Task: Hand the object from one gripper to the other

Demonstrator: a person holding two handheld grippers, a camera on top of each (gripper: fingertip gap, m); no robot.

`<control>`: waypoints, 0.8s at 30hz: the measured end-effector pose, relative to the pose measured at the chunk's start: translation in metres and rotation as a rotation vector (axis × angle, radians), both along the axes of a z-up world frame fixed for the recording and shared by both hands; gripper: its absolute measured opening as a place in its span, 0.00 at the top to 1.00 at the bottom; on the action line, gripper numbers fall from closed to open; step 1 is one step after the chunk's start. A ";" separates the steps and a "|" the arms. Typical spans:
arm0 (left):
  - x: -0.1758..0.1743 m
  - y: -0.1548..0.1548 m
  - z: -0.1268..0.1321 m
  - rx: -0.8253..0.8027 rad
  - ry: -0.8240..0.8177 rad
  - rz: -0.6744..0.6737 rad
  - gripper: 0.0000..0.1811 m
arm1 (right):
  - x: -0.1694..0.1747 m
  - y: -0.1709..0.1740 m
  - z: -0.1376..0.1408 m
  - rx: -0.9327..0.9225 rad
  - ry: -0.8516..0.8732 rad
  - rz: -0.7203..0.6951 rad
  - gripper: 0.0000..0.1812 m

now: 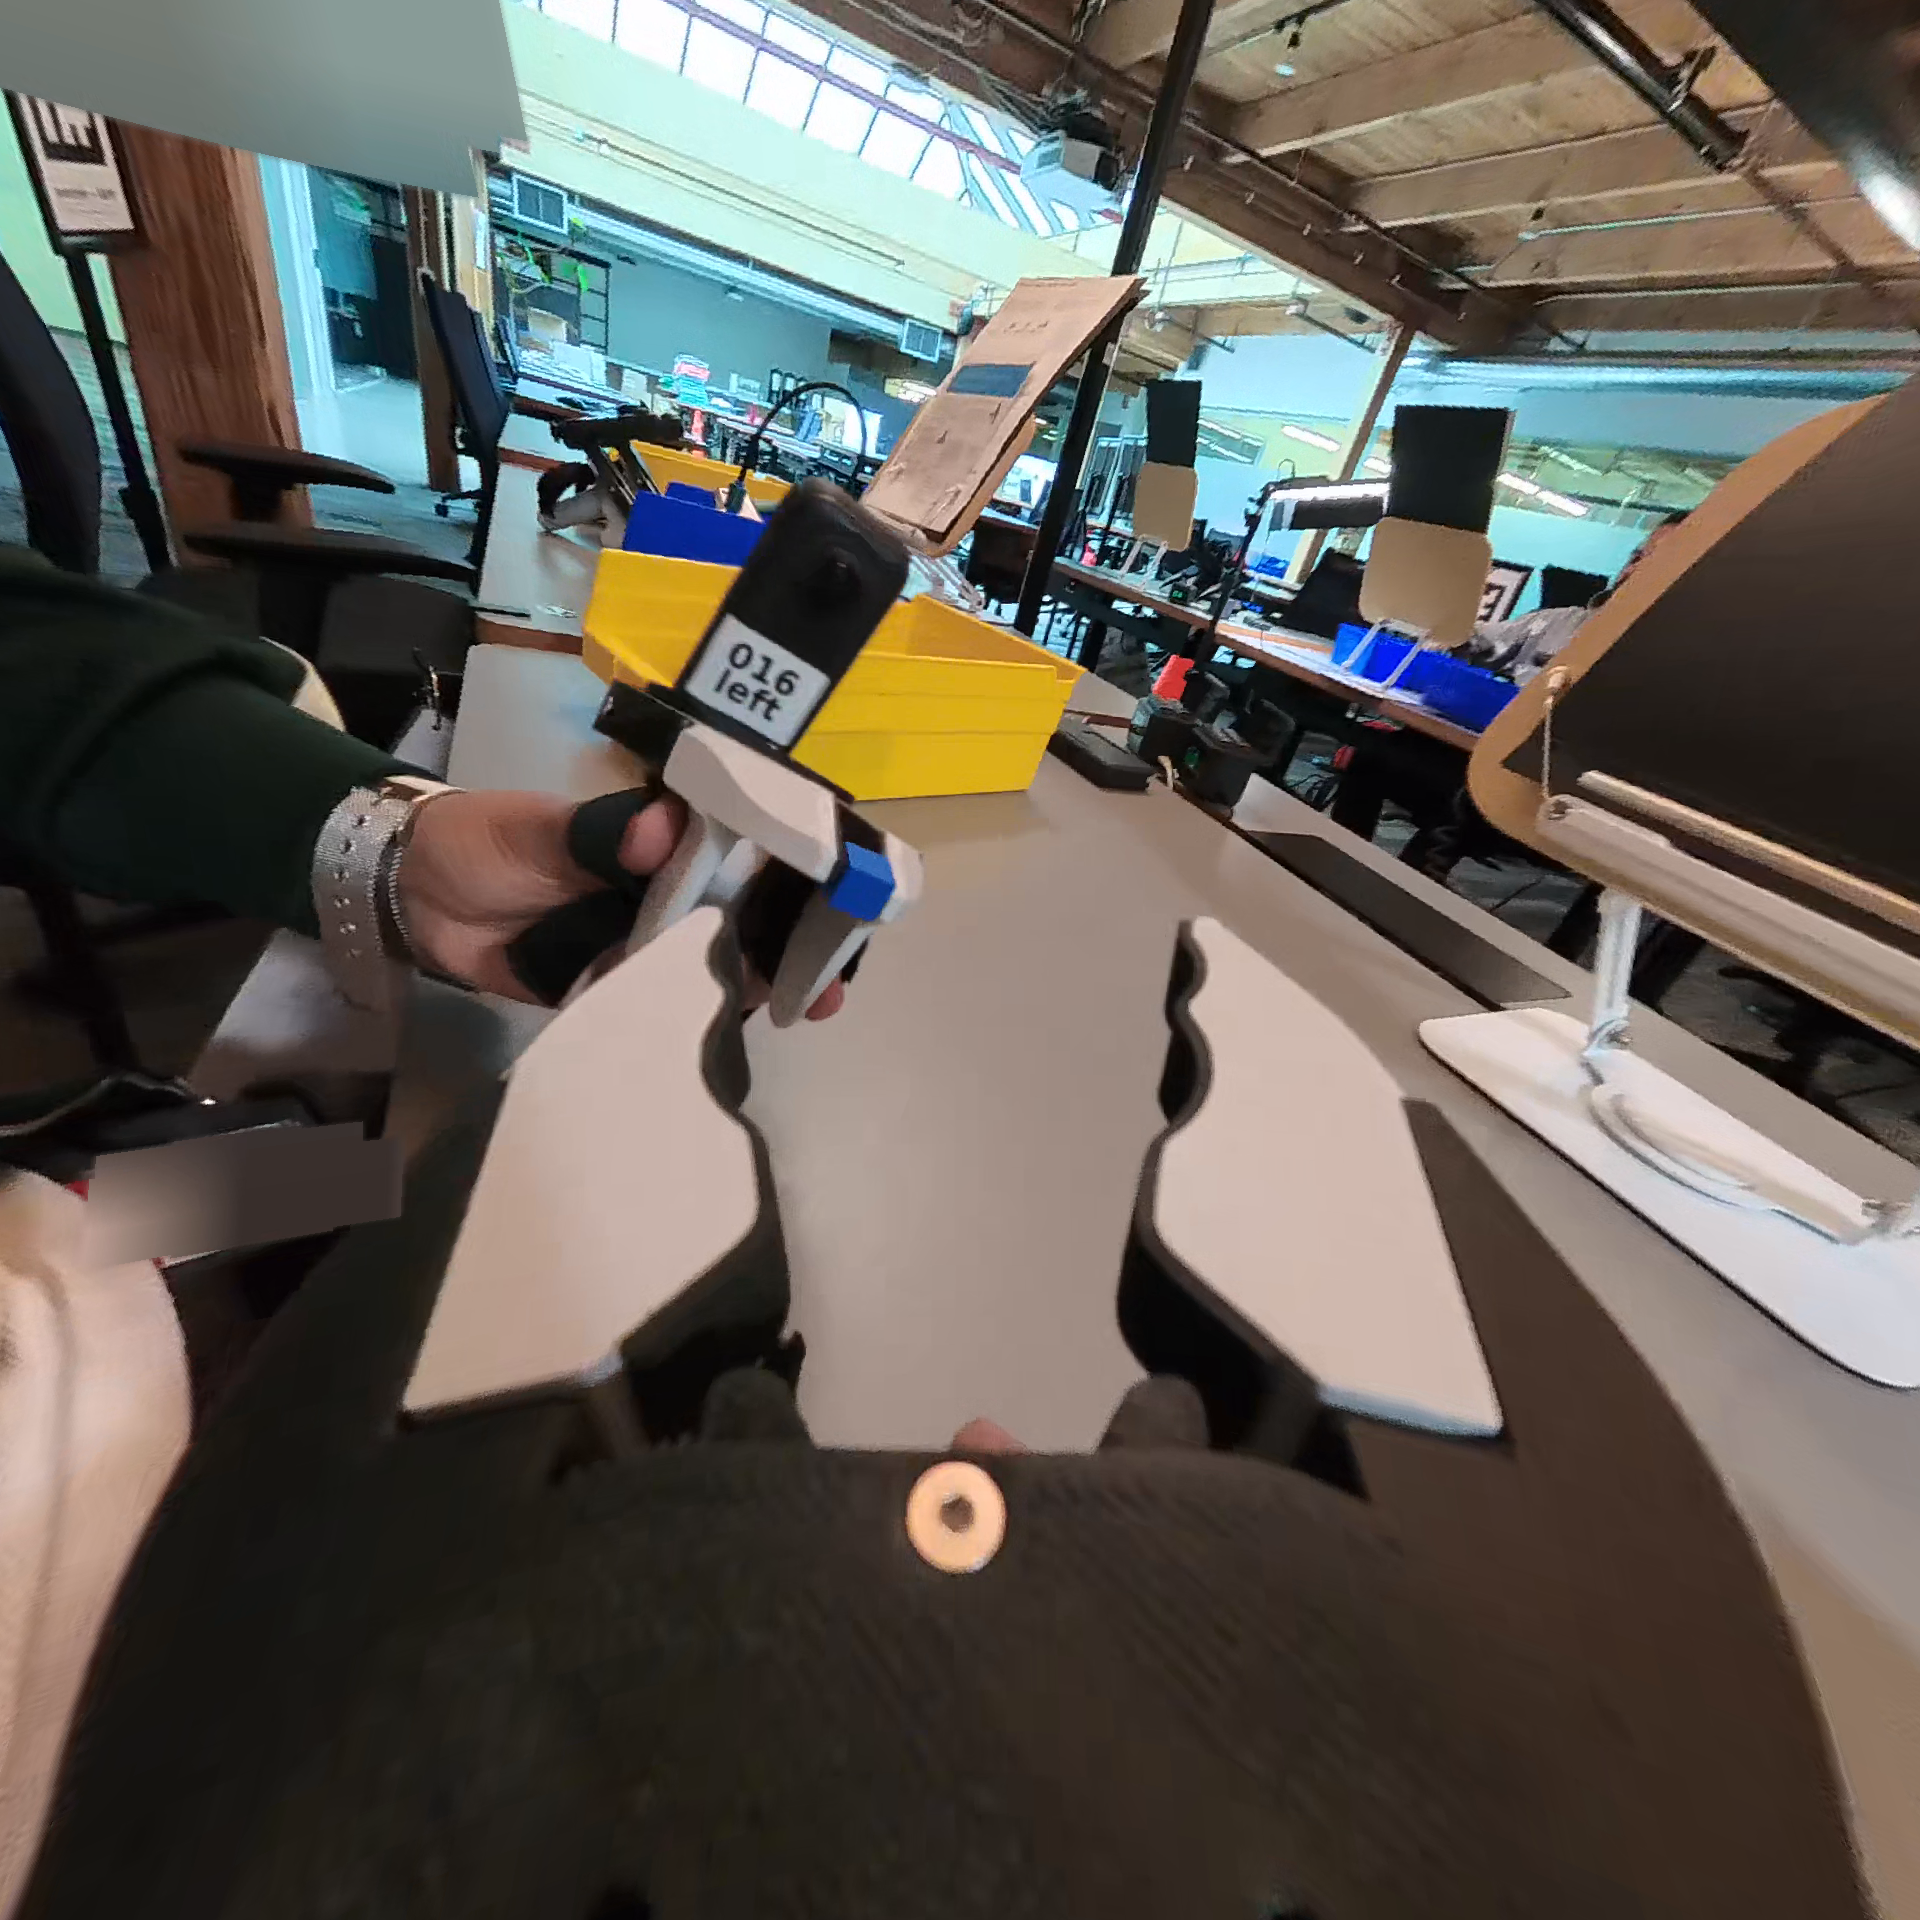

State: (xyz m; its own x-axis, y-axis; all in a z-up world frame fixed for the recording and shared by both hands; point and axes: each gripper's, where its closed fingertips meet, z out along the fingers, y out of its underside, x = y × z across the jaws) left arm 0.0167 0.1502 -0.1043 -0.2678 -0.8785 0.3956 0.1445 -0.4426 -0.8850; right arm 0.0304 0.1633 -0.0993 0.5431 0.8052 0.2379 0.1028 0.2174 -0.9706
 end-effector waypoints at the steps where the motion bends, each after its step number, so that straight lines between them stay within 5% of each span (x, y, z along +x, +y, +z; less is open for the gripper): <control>1: 0.000 0.000 0.001 0.026 0.003 0.019 0.94 | 0.000 -0.001 0.000 0.005 -0.003 -0.001 0.57; 8: 0.001 0.007 -0.003 0.241 0.116 0.182 0.94 | -0.005 -0.007 -0.006 -0.375 0.196 0.175 0.73; 16: 0.006 0.025 -0.050 0.938 0.654 0.465 0.94 | 0.007 0.011 -0.047 -0.805 0.253 0.118 0.86; 24: 0.014 0.016 -0.065 1.039 0.776 0.458 0.93 | -0.005 0.005 -0.066 -0.920 0.196 0.132 0.88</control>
State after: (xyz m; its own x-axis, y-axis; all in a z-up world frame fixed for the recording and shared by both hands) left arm 0.0311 0.1661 -0.1695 0.1096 -0.8085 -0.5781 -0.5819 0.4194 -0.6968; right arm 0.0255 0.1683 -0.1658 0.3977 0.6890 -0.6059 -0.0506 -0.6428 -0.7643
